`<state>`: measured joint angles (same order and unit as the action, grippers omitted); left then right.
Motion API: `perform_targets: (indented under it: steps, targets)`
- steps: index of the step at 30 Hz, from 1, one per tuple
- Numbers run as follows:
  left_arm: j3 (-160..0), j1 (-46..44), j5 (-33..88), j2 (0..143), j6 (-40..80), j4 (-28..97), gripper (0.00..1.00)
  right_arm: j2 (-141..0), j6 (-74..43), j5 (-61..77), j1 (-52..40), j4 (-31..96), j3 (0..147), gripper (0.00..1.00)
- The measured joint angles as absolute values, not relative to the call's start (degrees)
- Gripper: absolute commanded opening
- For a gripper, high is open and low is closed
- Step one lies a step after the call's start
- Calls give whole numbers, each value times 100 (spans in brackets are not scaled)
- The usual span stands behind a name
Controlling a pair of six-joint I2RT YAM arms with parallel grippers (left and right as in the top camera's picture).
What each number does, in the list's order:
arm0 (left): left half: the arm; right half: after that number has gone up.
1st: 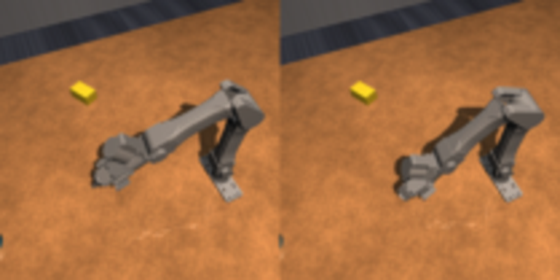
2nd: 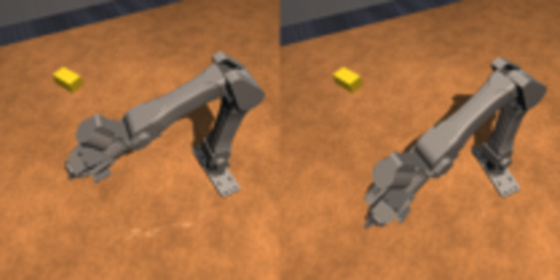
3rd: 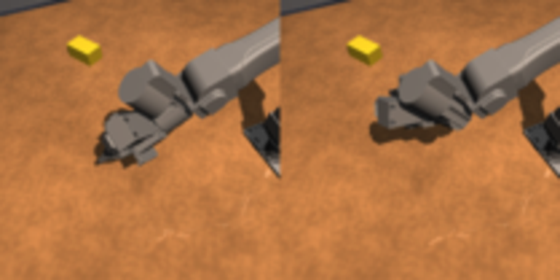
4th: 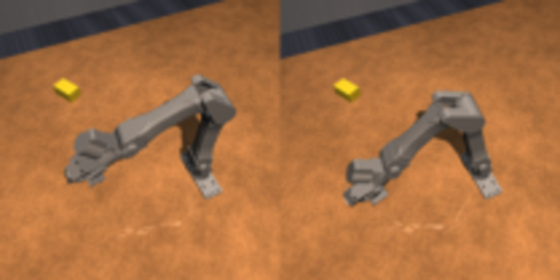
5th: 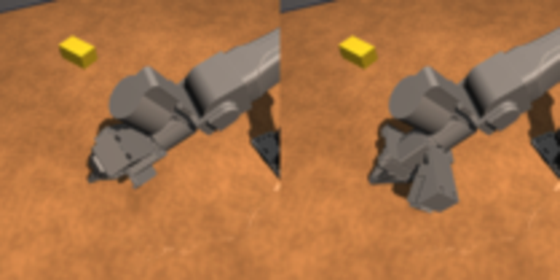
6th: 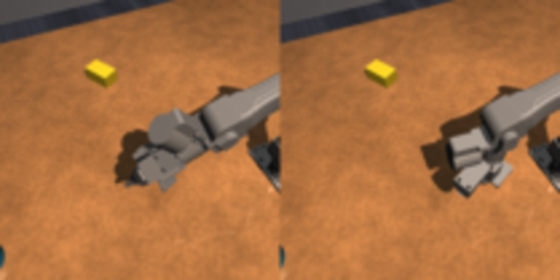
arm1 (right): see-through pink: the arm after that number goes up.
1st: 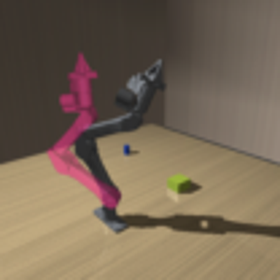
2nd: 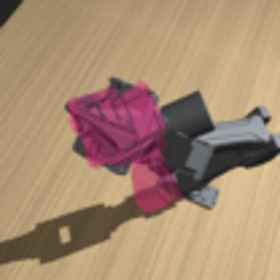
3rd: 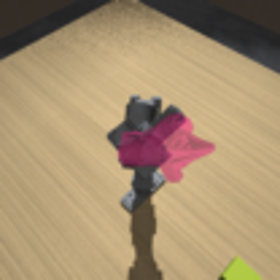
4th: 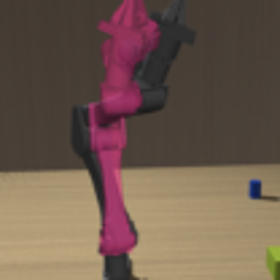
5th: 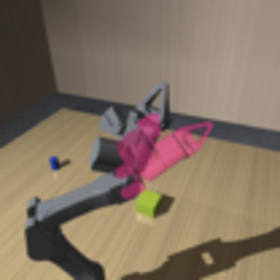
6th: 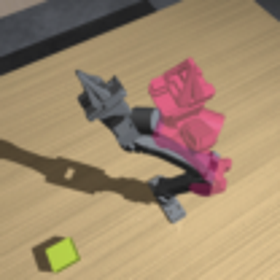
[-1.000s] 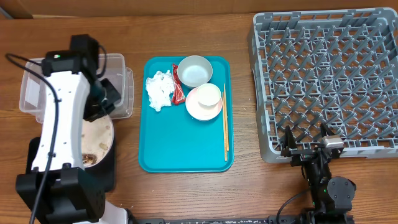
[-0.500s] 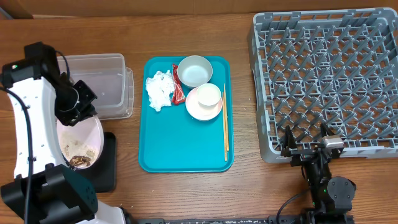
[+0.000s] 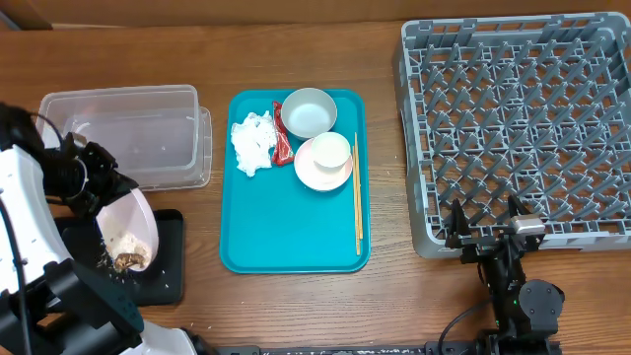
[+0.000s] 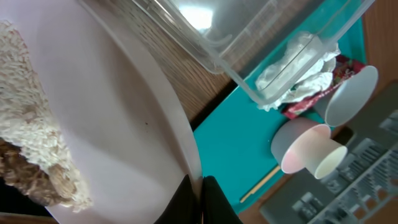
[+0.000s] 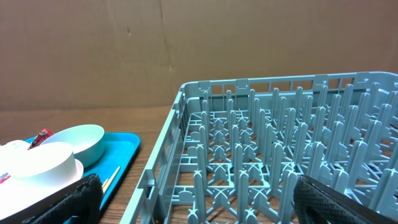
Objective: Sort waste into correct bins and load items into the dishwasher
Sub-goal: 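Tilt the plate with the left gripper, dumping rice onto the black tray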
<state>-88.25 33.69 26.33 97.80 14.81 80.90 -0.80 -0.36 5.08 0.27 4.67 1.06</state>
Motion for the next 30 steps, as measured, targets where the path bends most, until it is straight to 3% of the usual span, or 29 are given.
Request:
perform_targets:
  steps: [30]
  targets:
    - [-8549,5168,4689,9780,176,8982,4,-78,-38,508,27,469,106,100]
